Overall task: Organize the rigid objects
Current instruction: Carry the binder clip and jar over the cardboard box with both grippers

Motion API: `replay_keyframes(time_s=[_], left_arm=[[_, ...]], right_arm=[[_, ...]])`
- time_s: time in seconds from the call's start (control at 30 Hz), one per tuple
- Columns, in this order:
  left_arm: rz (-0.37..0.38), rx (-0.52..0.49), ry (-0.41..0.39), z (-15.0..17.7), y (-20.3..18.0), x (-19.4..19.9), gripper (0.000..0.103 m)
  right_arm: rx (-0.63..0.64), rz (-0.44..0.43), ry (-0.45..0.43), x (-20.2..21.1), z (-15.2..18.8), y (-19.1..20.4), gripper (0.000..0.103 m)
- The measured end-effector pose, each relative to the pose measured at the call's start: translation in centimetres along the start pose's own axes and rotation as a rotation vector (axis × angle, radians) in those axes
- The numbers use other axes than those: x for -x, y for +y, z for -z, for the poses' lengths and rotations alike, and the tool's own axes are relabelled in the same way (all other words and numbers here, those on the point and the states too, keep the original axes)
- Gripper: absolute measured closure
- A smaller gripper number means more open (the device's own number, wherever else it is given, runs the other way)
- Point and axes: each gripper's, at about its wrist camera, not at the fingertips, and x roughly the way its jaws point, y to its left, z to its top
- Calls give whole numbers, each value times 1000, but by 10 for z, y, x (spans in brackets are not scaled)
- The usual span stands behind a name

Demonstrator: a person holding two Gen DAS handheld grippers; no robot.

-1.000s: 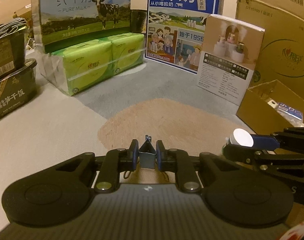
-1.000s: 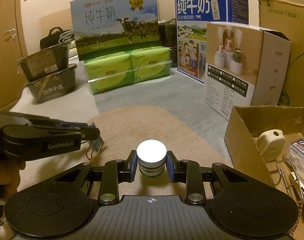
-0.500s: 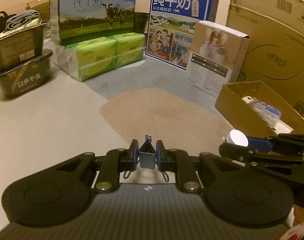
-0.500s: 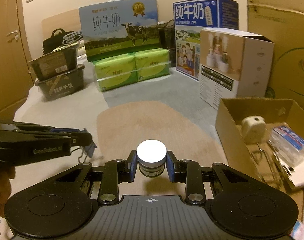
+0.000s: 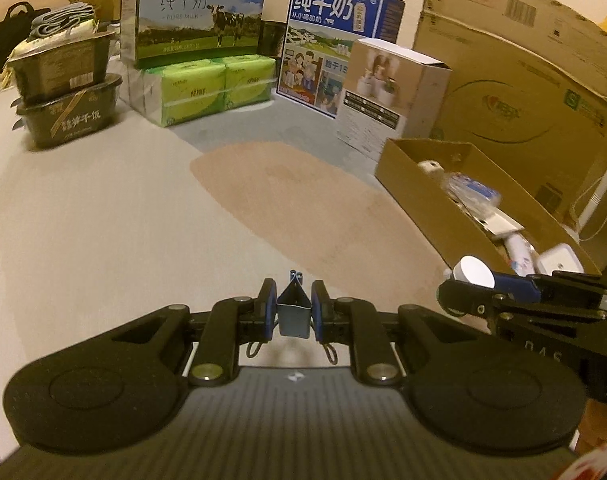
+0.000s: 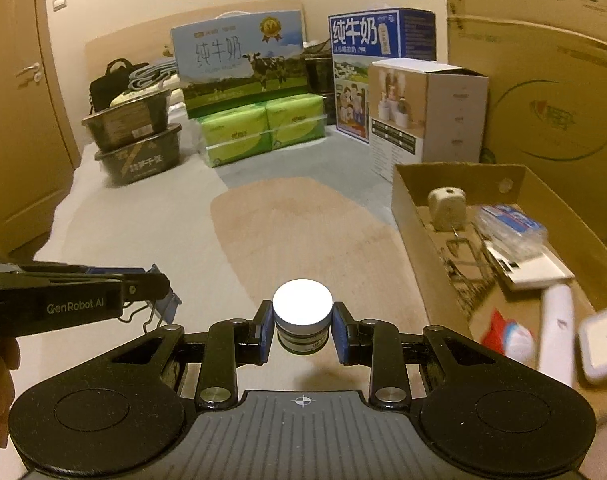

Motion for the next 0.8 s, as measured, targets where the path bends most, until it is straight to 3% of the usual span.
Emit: replay_keyframes(time_s=[0.43,0.8], left_arm=[[9,7,-3,37,-34,57,87],[41,3,9,55,-63,78,87]], right_arm=[[32,-6,-8,68,32,2,72],[46,20,-21,104,49,-12,72]])
